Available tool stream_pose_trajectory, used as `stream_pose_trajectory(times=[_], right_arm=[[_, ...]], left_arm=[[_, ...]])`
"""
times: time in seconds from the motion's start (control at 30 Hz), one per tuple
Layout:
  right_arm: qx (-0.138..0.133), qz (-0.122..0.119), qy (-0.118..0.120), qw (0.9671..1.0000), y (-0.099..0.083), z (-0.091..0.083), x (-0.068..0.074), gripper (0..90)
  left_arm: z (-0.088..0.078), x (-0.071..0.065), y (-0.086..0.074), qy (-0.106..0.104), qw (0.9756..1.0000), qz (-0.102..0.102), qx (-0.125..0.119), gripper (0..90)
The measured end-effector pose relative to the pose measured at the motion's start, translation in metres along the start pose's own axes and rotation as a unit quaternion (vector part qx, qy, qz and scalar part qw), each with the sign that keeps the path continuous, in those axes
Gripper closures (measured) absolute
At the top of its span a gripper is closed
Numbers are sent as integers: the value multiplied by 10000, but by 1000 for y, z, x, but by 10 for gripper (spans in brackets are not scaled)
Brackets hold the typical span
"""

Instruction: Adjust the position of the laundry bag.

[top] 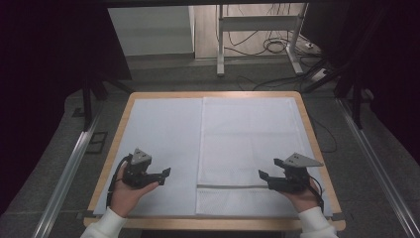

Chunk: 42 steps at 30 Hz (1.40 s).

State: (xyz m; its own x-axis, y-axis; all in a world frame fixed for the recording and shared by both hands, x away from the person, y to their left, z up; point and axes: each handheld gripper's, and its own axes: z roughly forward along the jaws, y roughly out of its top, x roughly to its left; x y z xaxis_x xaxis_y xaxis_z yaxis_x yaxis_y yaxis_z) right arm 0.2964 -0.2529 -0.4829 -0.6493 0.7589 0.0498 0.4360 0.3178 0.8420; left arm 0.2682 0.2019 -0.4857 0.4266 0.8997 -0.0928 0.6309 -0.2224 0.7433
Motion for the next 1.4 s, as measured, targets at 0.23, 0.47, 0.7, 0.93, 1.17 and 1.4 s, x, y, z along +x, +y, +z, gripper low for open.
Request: stream_pose_trajectory(times=[0.23,0.47,0.7,0.93,1.17,1.4], right_arm=[[129,-89,31,9999,-2,5,2,243],[90,-115,3,9999,-2,2,4,243],[62,-86,-68,9999,0,0,-1,243],[96,-145,-100,9998,-1,-1,2,243],[79,-161,-144,9997,0,-2,0,243],[88,-176,-160,9997,0,-1,1,243]], left_arm=[[0,-3,2,8,9999,-75,68,206],[-1,-8,7,-50,9999,-79,81,211],[7,-12,18,-294,9994,-160,105,219],[7,-24,29,-257,9996,-114,-52,216],[10,-29,35,-336,9993,-158,-90,224],[26,-44,40,-474,9988,-103,66,243]])
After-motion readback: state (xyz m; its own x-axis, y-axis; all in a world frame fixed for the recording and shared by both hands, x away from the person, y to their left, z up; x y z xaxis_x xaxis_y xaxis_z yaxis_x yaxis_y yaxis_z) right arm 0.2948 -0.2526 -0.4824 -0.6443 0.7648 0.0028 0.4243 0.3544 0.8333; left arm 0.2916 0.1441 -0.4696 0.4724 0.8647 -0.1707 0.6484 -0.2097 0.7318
